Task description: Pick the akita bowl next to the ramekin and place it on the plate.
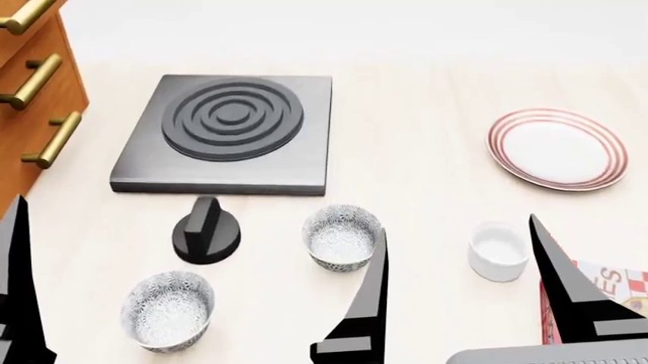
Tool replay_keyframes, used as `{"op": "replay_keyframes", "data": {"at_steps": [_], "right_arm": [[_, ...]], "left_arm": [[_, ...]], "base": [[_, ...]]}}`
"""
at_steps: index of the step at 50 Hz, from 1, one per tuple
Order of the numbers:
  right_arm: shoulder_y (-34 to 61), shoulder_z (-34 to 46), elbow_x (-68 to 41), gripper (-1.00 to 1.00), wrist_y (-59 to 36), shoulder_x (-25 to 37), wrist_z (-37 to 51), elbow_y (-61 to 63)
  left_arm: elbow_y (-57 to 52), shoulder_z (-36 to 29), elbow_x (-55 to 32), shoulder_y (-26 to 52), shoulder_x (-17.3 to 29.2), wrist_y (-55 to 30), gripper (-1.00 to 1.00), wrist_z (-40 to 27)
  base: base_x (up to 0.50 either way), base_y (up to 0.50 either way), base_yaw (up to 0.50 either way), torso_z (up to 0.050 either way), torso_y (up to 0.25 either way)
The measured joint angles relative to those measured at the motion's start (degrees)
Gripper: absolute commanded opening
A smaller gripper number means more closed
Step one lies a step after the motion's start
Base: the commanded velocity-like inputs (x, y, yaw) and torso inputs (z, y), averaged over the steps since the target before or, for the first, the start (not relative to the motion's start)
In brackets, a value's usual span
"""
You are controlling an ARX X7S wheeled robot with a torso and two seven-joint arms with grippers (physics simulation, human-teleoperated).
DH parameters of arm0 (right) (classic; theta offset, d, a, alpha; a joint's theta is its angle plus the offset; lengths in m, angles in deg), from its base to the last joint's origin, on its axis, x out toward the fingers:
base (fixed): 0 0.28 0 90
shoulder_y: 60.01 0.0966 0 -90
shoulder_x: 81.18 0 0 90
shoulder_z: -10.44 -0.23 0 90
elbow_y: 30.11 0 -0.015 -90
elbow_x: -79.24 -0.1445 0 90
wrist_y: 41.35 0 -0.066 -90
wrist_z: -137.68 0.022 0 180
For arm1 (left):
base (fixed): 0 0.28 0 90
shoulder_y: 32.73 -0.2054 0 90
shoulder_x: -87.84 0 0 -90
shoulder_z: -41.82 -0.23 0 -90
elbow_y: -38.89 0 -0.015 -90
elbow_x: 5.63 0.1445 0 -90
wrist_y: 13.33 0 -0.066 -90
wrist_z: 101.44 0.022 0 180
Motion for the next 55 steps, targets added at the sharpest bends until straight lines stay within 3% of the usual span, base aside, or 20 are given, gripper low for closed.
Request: {"op": "replay_keyframes", "data": {"at_steps": [55], "right_arm": [[-0.5, 0.9, 1.1, 1.0, 0.9, 0.1, 0.0, -0.2]], "left_arm": [[0.1, -1.6, 0.8, 0.4, 0.1, 0.5, 1.0, -0.3]], "base": [[0.16, 0.0, 0.0, 0.0, 0.0]]}}
